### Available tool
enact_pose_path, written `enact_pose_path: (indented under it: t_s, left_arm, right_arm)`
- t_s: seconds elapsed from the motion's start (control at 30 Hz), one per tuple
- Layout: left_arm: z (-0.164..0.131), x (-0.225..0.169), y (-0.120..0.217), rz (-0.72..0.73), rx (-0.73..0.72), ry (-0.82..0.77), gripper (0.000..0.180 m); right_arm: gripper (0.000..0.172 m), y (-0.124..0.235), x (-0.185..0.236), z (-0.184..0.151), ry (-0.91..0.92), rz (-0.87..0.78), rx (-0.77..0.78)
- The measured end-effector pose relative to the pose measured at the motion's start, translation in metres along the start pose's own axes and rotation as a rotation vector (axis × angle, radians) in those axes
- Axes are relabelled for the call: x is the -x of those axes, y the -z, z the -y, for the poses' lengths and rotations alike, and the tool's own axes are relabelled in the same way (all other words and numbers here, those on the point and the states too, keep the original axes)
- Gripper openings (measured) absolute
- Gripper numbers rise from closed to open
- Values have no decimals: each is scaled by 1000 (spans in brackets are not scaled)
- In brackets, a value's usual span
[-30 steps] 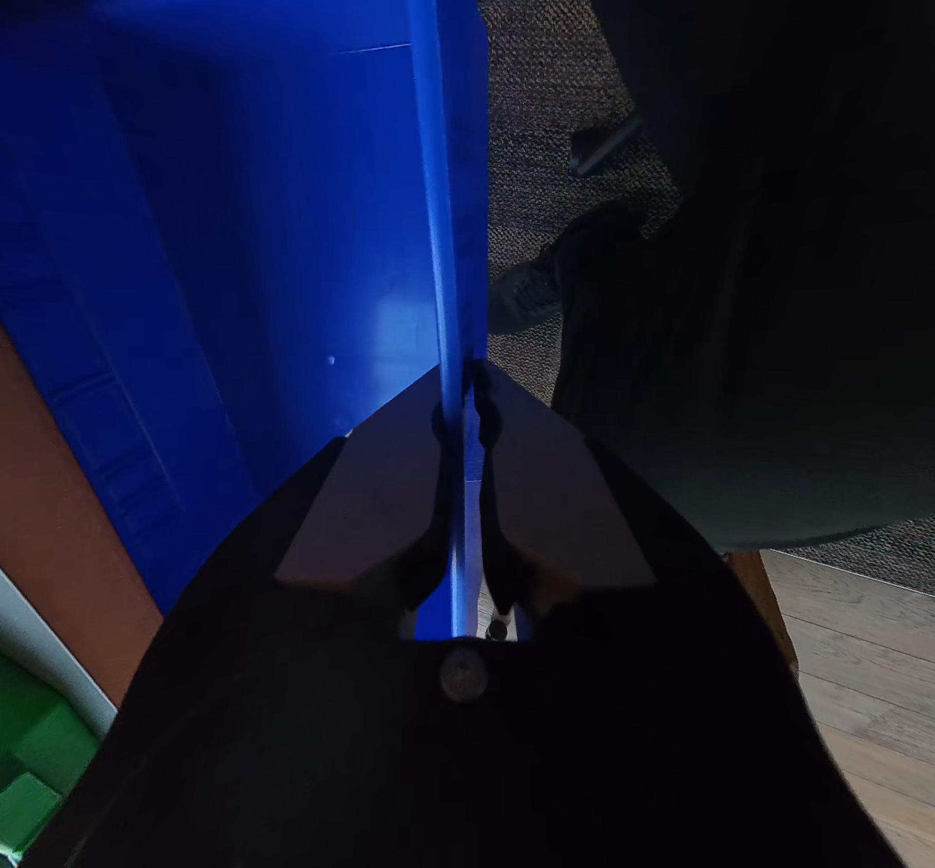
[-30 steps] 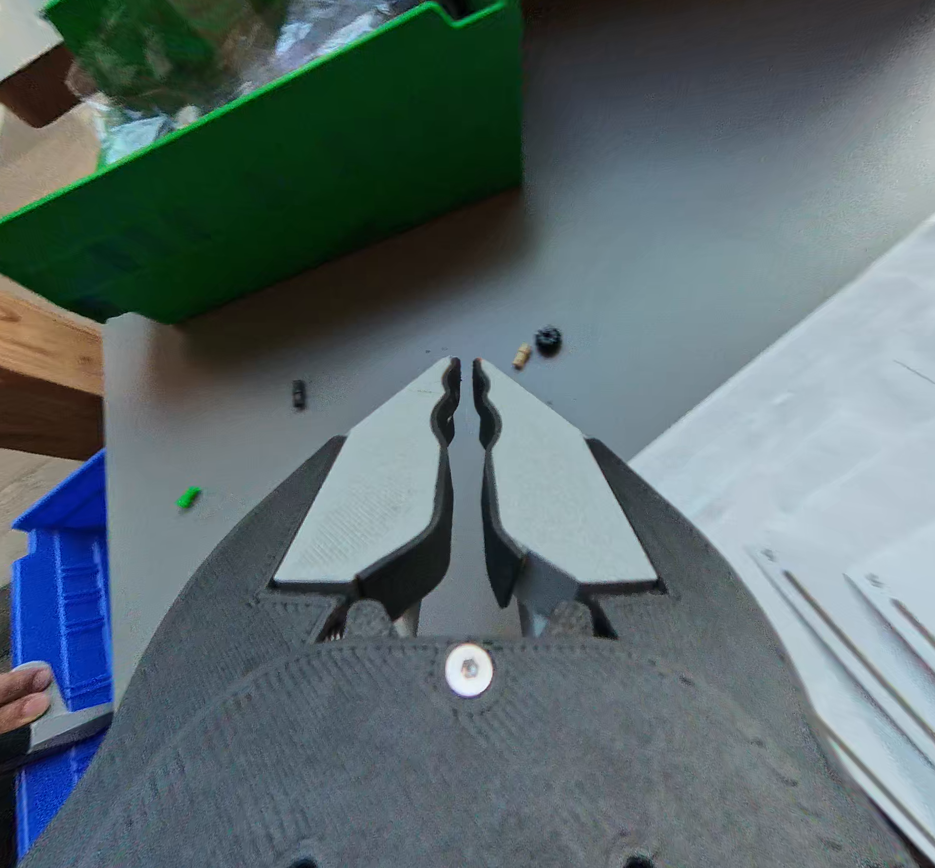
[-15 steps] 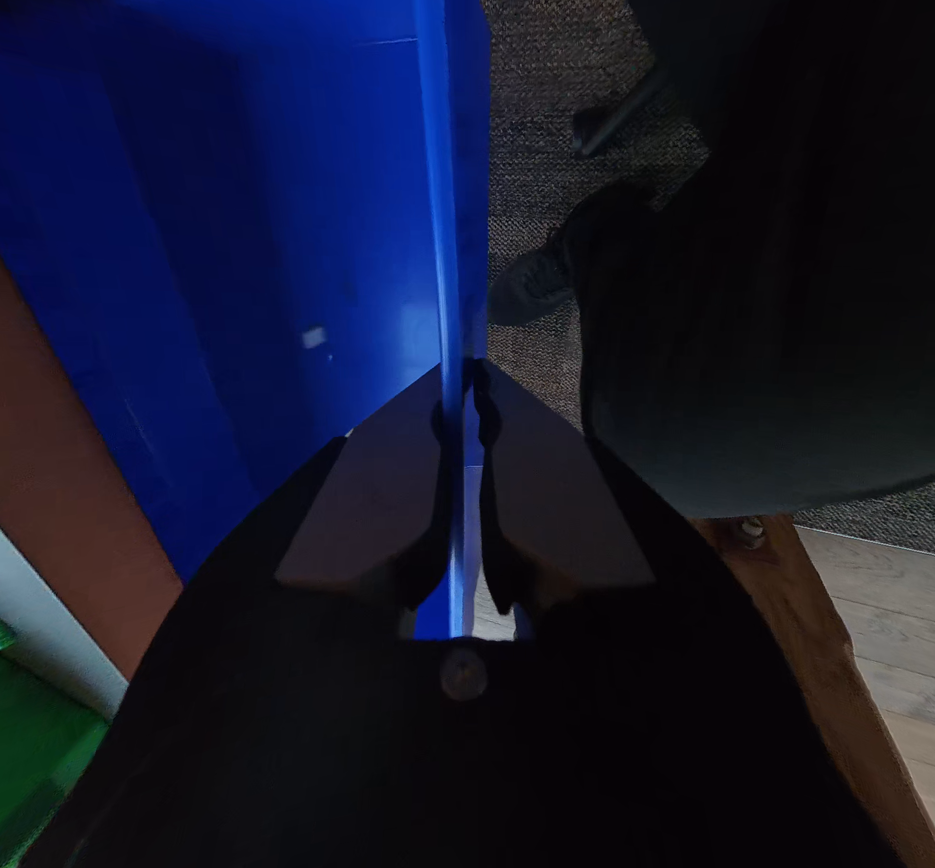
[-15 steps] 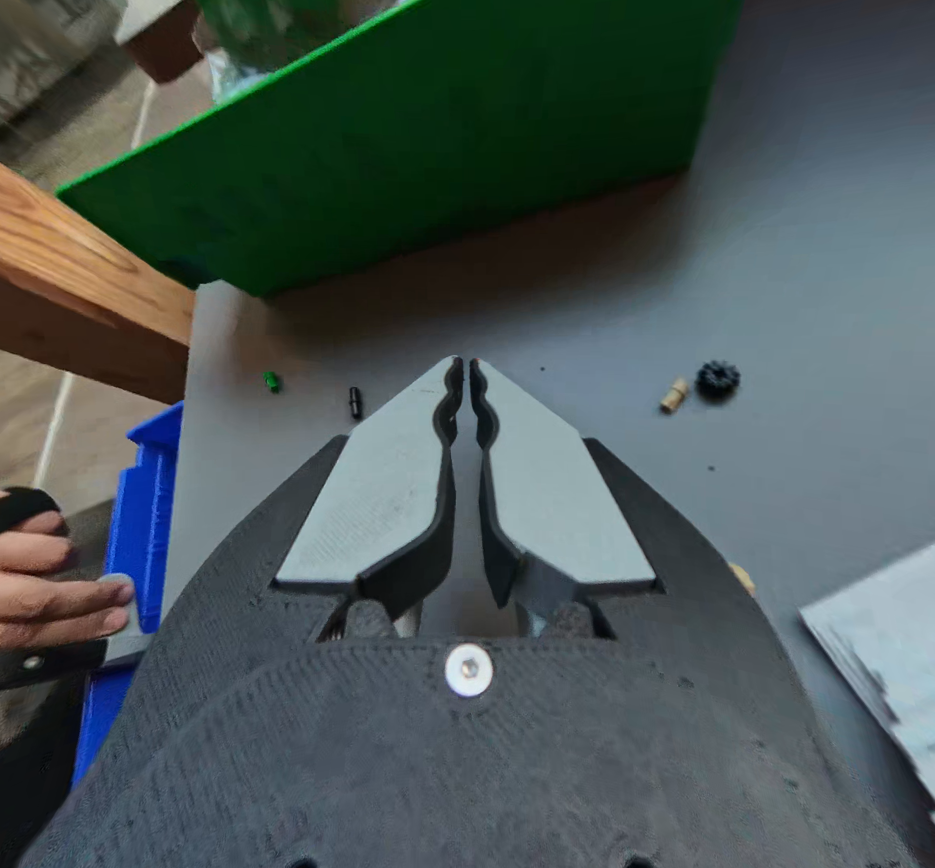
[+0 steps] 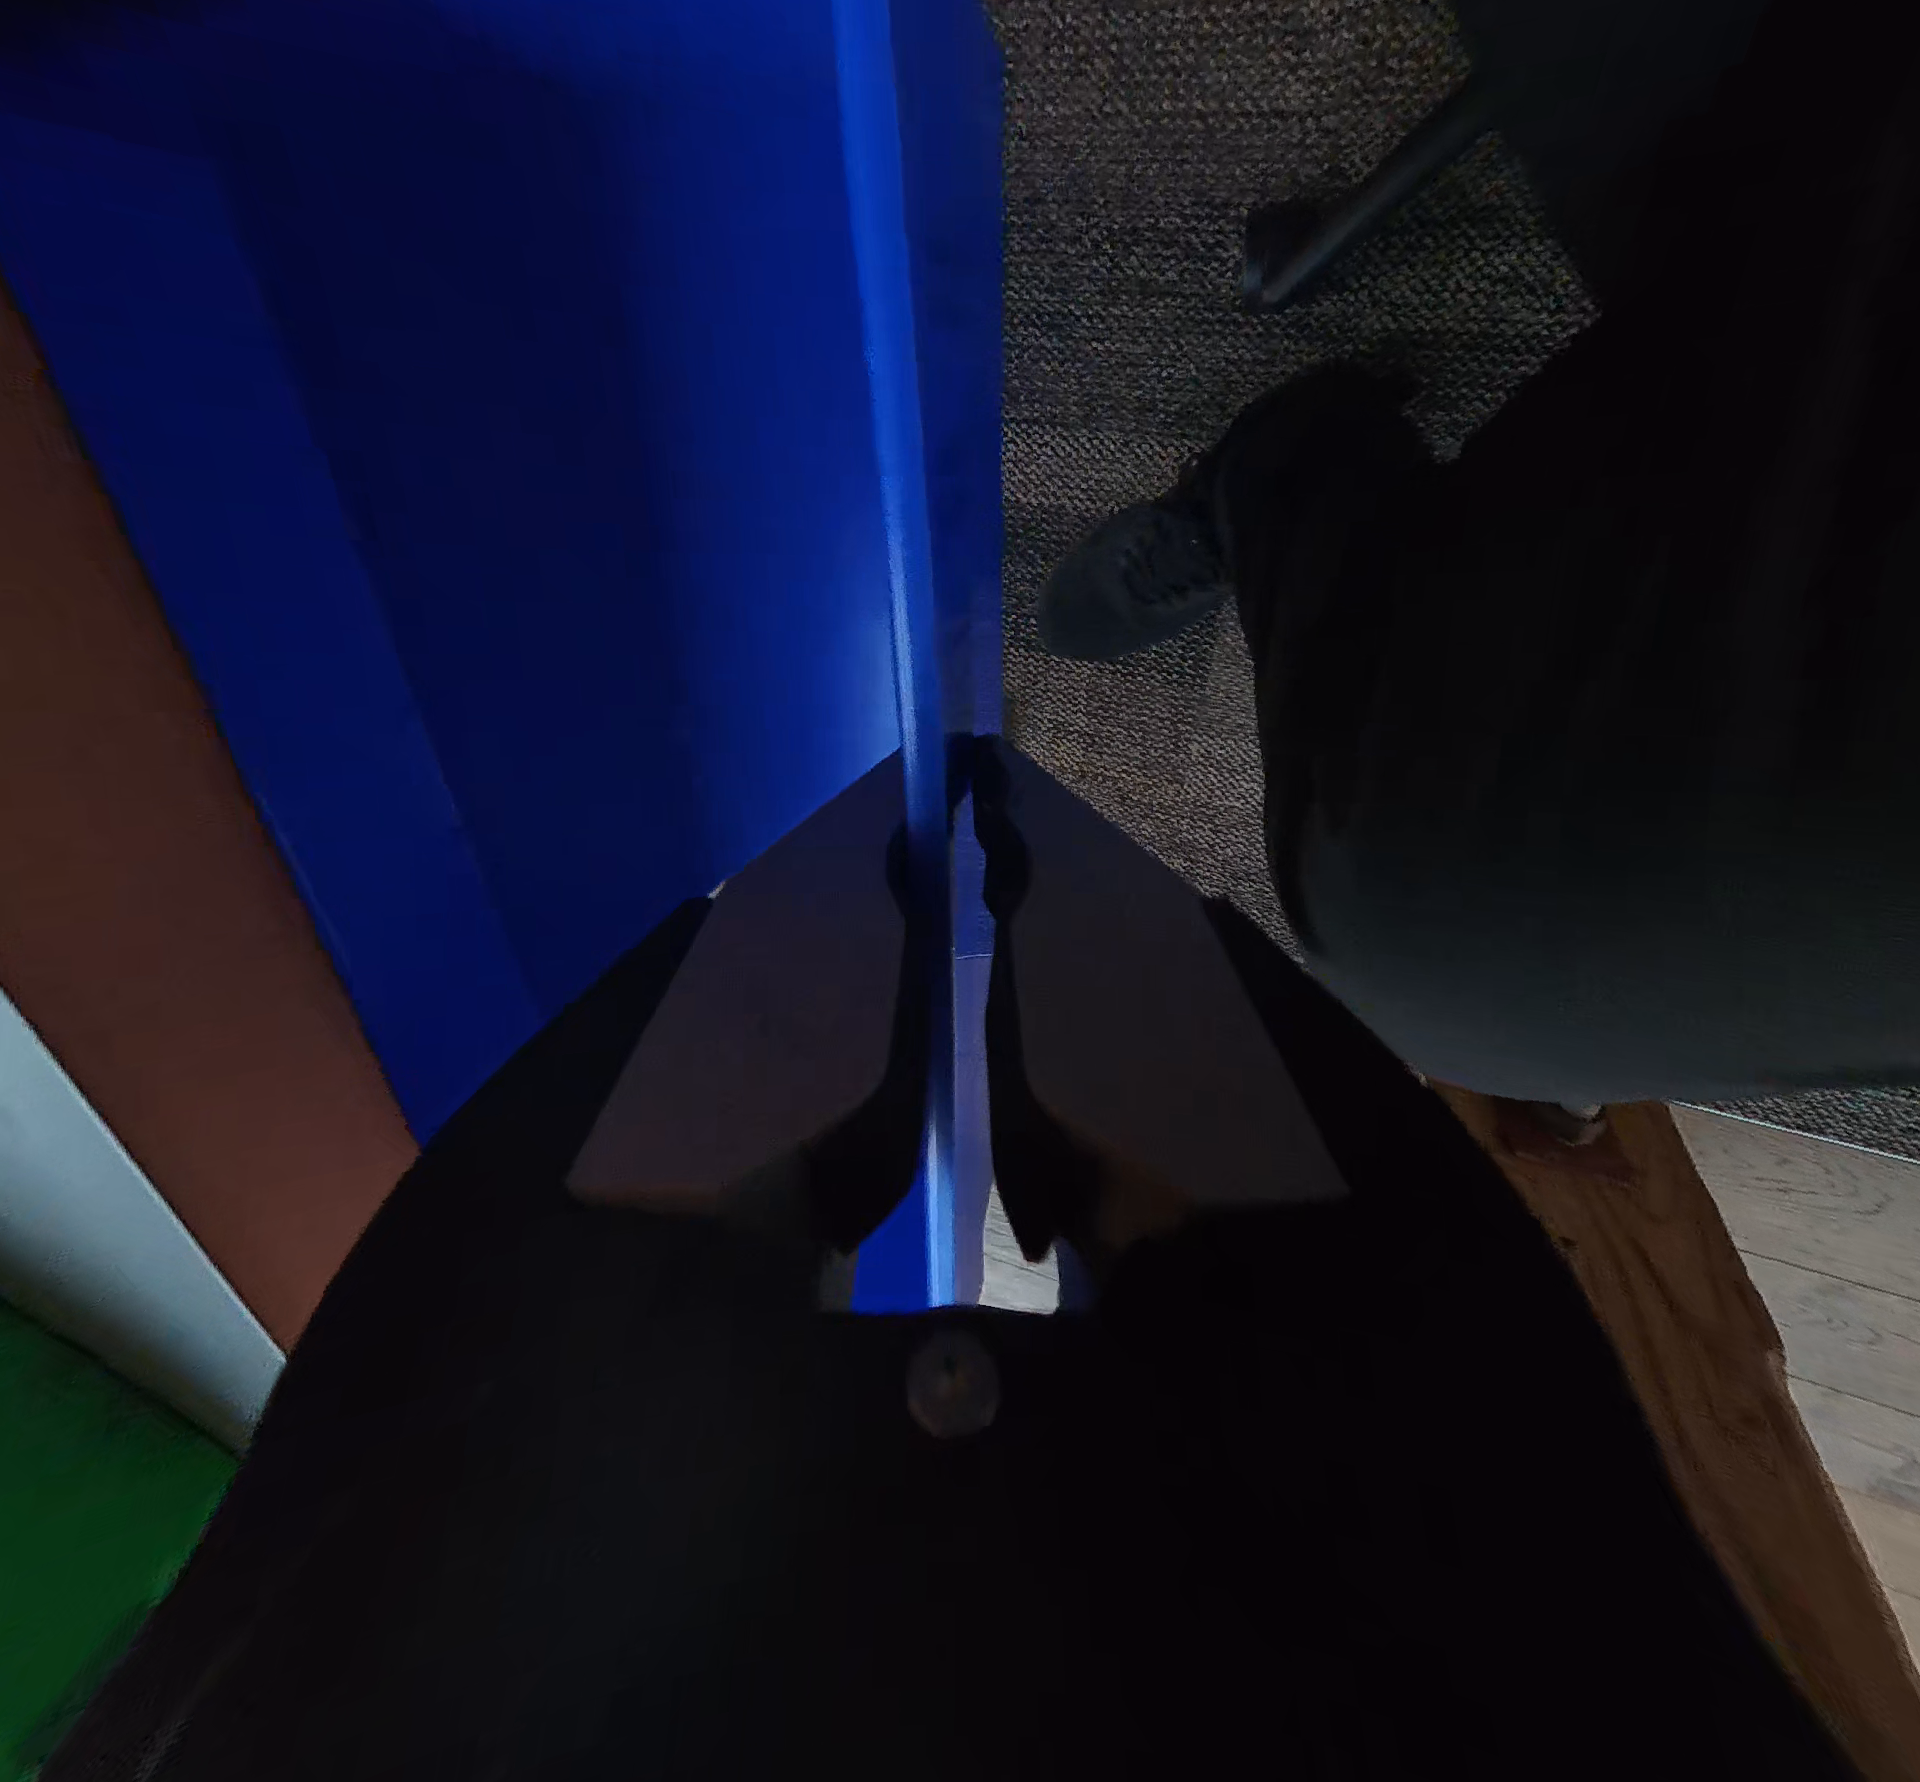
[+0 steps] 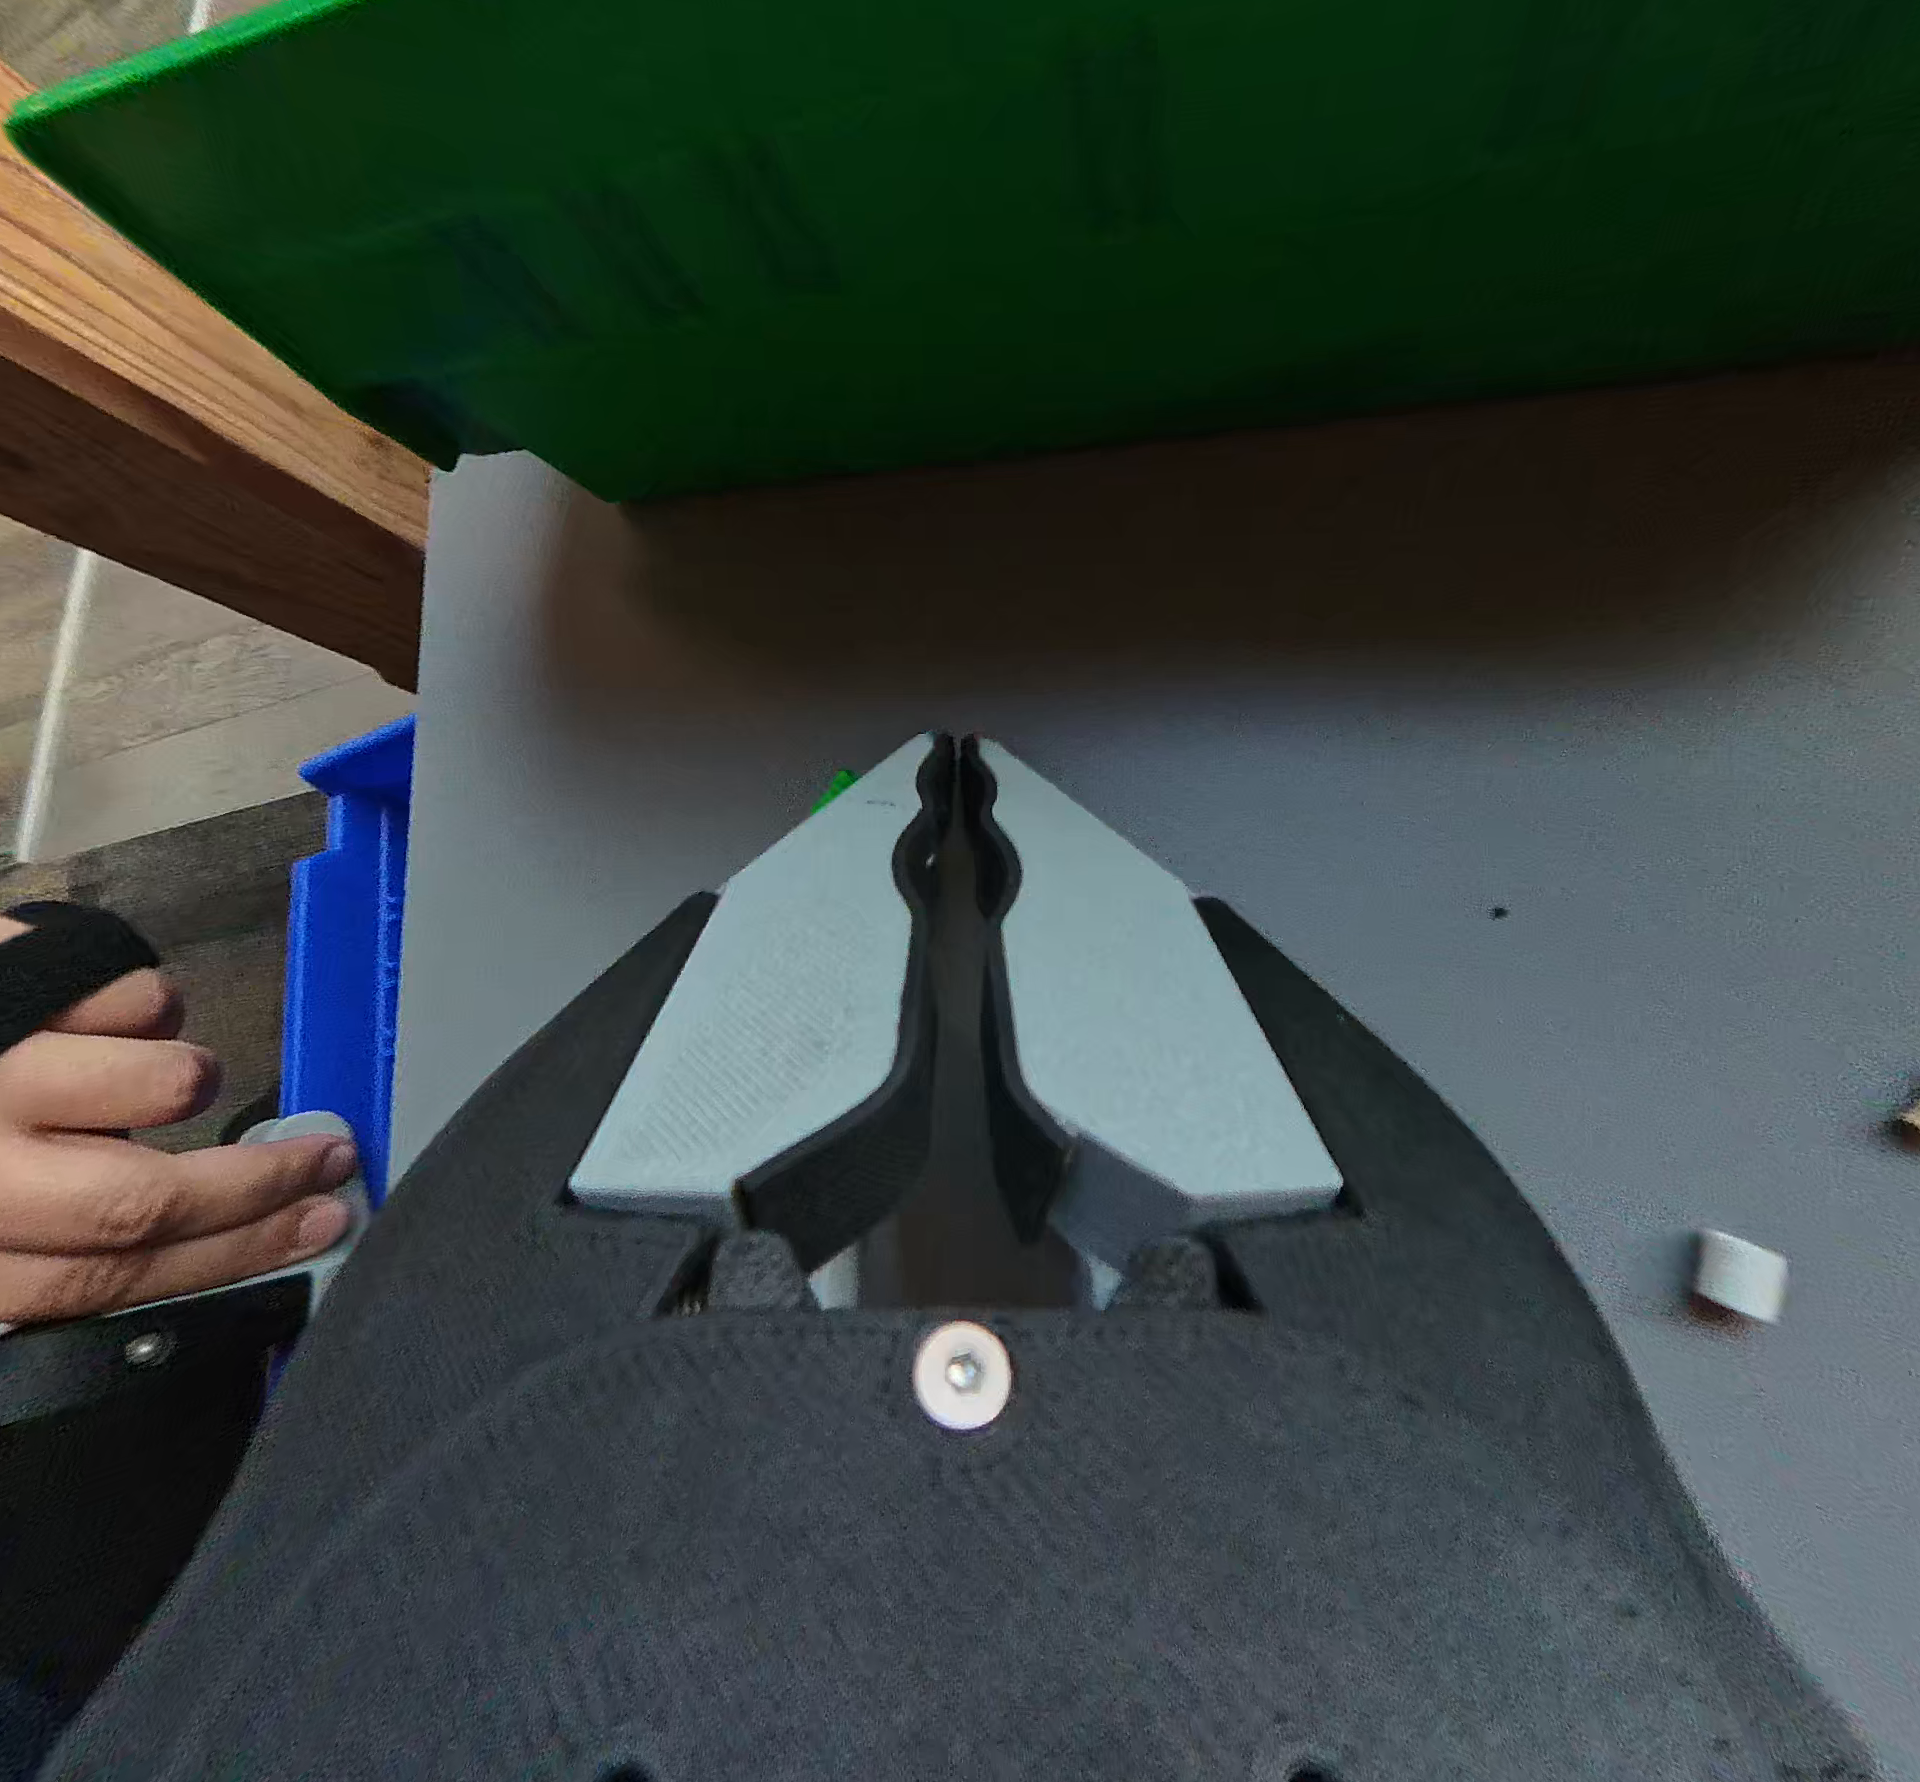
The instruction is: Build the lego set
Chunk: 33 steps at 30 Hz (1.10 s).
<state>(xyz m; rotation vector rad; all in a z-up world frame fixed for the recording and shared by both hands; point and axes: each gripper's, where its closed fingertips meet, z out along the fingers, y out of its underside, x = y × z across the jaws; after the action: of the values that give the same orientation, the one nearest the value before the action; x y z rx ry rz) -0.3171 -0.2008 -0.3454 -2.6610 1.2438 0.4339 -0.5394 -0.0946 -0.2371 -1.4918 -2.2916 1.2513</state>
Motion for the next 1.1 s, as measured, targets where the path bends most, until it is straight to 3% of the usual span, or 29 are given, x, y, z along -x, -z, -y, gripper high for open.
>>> enact_pose_path:
  t_s: [0.2,0.3,0.4,0.57,0.67,0.73,0.83,0.93,1.1]
  left_arm:
    - [4,3,-1,12,-11,1,0]
    - [3,3,-1,15,-8,1,0]
    - [4,2,0,12,-9,2,0]
    - [9,2,-1,5,-3,-2,0]
    - [12,2,1,8,-8,3,0]
    - [14,1,2,8,-11,2,0]
    - [14,0,1,7,-9,-6,1]
    - [15,1,1,12,-10,-6,0]
    - [18,2,0,19,-27,2,0]
  right_arm:
    - [0,5,55,-27,-43,244,84]
    - [0,23,53,-21,66,167,30]
    - [0,44,17,-4,48,-3,-52]
    - [0,21,-10,-15,25,-67,33]
    - [0,17,27,-26,-53,149,105]
    - [0,21,50,-42,-2,205,156]
    - [0,45,40,-28,115,61,46]
    - [0,88,21,-19,42,-20,-78]
    - [0,132,-10,-80,-65,-223,-86]
